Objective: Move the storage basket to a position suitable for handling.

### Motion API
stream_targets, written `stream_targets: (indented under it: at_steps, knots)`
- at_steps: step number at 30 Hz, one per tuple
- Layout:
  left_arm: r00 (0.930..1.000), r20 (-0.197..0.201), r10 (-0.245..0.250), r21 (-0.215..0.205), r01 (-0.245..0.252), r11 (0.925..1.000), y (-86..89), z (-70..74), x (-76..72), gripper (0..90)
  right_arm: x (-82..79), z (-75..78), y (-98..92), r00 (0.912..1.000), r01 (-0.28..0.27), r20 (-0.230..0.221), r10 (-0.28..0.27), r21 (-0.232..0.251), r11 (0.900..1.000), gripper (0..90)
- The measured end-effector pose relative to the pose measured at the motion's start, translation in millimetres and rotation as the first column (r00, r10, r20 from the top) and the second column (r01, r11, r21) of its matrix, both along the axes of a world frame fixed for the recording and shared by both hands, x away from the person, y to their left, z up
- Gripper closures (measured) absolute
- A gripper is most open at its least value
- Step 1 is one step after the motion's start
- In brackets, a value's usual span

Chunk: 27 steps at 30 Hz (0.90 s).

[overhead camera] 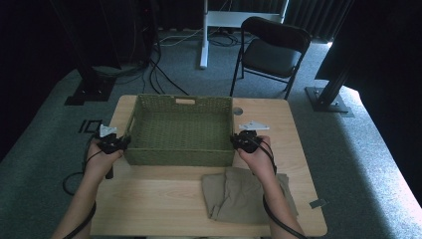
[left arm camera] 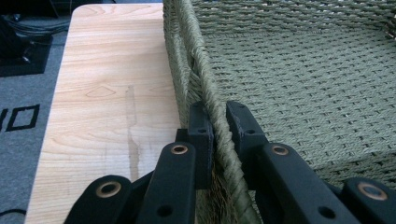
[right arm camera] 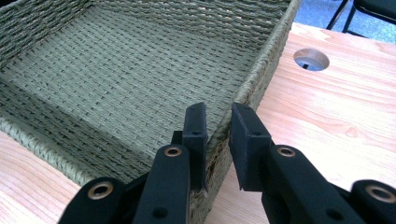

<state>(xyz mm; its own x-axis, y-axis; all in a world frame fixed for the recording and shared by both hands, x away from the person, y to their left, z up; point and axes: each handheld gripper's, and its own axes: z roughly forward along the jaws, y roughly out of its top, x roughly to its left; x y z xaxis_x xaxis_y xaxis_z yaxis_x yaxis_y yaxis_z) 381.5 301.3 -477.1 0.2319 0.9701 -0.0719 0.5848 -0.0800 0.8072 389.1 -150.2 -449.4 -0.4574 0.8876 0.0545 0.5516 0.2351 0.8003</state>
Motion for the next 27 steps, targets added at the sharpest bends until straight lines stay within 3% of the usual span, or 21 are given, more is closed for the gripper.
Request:
stream_targets:
  at_steps: [5, 22, 27]
  knots:
    - [1.0000, 0.000, -0.006, -0.003, 0.006, 1.0000, -6.3, -0.1, 2.3, 82.2, 0.7, 0.0, -5.0, 0.9998, 0.017, -0.005, -0.017, 0.004, 1.000, 77.2]
    - [0.9984, -0.005, -0.056, -0.005, 0.056, 0.9984, -54.0, 0.0, 11.4, 81.4, 3.6, -1.3, -48.0, 0.9935, 0.113, -0.015, -0.113, 0.026, 0.993, 78.9]
    - [0.9978, -0.007, -0.066, -0.005, 0.066, 0.9978, -65.9, 0.1, 14.0, 81.2, 3.9, -0.9, -61.1, 0.9903, 0.139, -0.014, -0.139, 0.010, 0.990, 79.2]
